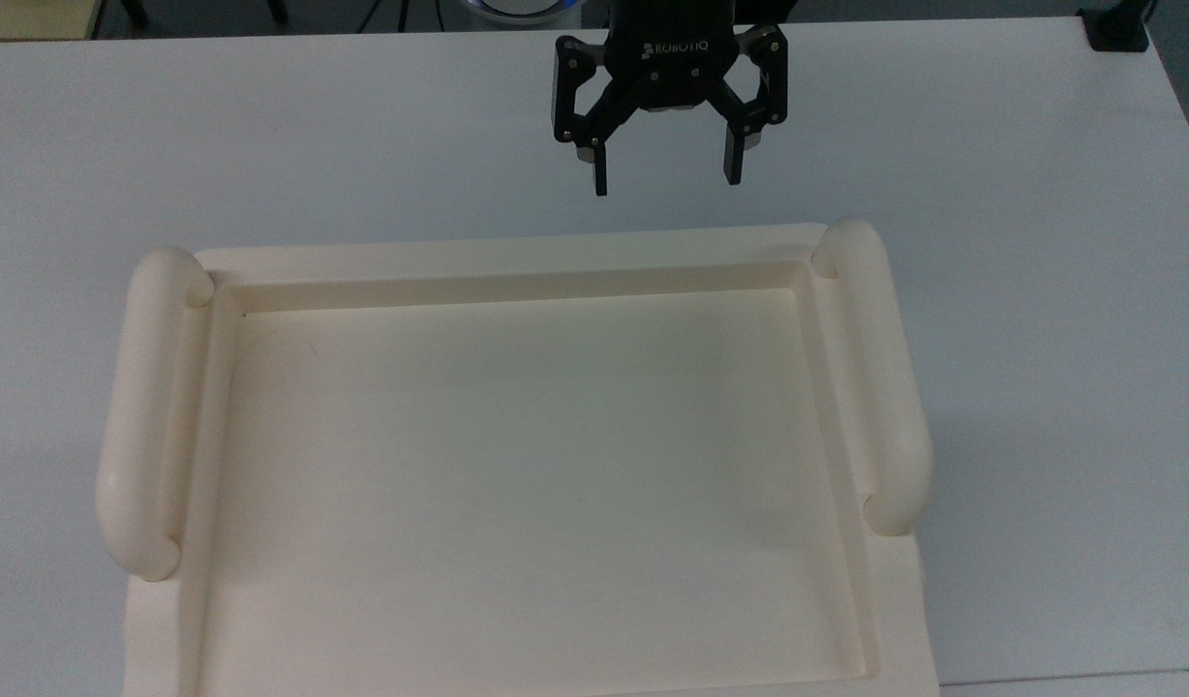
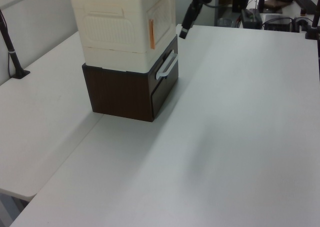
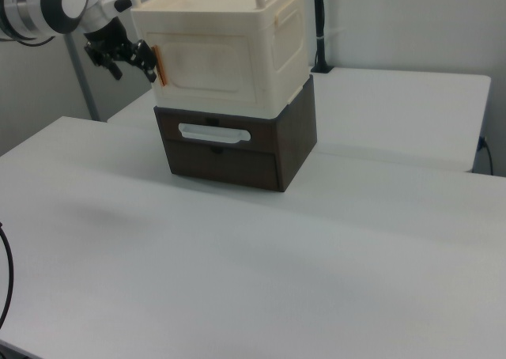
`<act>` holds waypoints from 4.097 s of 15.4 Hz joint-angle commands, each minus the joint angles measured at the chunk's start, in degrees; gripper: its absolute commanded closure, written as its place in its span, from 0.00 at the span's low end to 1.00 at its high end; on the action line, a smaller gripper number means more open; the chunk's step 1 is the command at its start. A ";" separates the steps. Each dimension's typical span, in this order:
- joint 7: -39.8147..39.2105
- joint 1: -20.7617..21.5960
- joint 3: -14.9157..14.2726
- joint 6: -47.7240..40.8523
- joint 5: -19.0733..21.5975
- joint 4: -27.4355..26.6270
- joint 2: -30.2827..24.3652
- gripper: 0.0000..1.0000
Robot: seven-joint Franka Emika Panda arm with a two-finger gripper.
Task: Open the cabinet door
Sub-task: 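Lower the gripper to the cream cabinet door's orange edge and grasp it, then pull the door edge outward, swinging the door open on its hinge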
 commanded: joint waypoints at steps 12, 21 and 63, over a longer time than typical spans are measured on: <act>5.18 0.48 -0.73 21.72 -7.41 2.15 7.12 0.09; 5.09 0.57 -0.73 25.67 -11.54 1.80 7.91 0.40; -6.07 0.57 -0.20 -8.52 -2.76 3.91 -4.31 0.00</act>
